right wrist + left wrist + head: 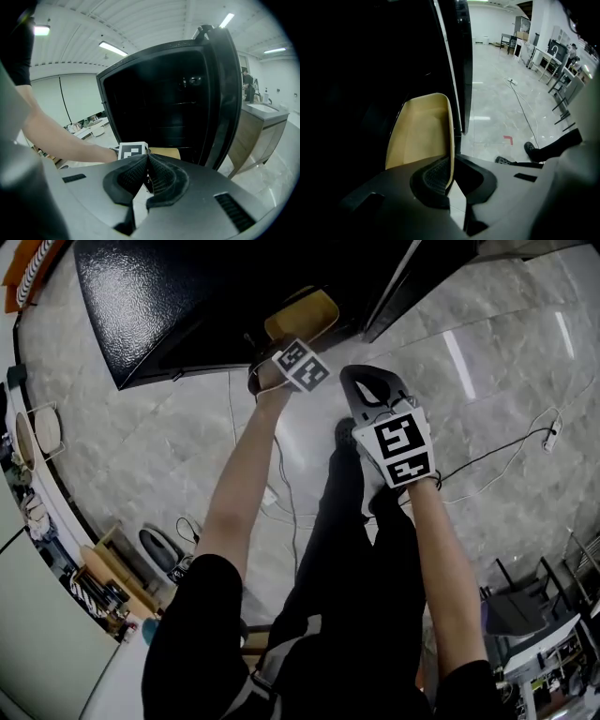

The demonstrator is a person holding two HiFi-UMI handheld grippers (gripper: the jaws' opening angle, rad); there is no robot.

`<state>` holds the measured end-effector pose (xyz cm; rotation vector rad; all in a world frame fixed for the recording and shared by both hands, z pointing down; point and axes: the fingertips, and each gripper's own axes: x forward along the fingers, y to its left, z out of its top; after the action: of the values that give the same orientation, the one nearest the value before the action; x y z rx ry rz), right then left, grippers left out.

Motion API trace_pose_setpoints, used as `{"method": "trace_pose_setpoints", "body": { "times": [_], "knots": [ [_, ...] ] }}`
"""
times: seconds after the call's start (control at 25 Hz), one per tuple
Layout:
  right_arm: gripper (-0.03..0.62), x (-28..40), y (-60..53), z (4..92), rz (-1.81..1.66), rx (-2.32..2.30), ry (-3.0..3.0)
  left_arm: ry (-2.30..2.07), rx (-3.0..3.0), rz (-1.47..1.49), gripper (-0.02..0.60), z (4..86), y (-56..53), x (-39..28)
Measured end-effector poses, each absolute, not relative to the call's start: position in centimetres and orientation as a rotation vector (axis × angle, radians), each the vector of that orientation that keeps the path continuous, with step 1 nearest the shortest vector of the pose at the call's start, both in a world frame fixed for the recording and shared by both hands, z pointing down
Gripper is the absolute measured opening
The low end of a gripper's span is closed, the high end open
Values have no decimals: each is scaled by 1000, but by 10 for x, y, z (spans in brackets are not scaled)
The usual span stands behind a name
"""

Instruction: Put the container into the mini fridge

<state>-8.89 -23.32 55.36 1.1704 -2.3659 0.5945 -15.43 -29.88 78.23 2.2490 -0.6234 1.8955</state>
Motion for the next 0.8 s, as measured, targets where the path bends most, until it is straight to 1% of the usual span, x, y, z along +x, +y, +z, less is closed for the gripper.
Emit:
{"method": "trace_pose_setpoints", "body": {
  "times": [0.48, 0.68, 0.8],
  "knots": [
    [18, -93, -240, 550, 610, 1169, -2366, -778, 2293, 2024, 37, 793, -345, -154],
    [18, -90, -240, 552, 614, 1168, -2353, -841, 2295, 2014, 37, 792, -359, -147],
    [18, -90, -243, 550, 599, 1164, -2352, -885, 2308, 2060, 37, 791, -367, -148]
  ]
}}
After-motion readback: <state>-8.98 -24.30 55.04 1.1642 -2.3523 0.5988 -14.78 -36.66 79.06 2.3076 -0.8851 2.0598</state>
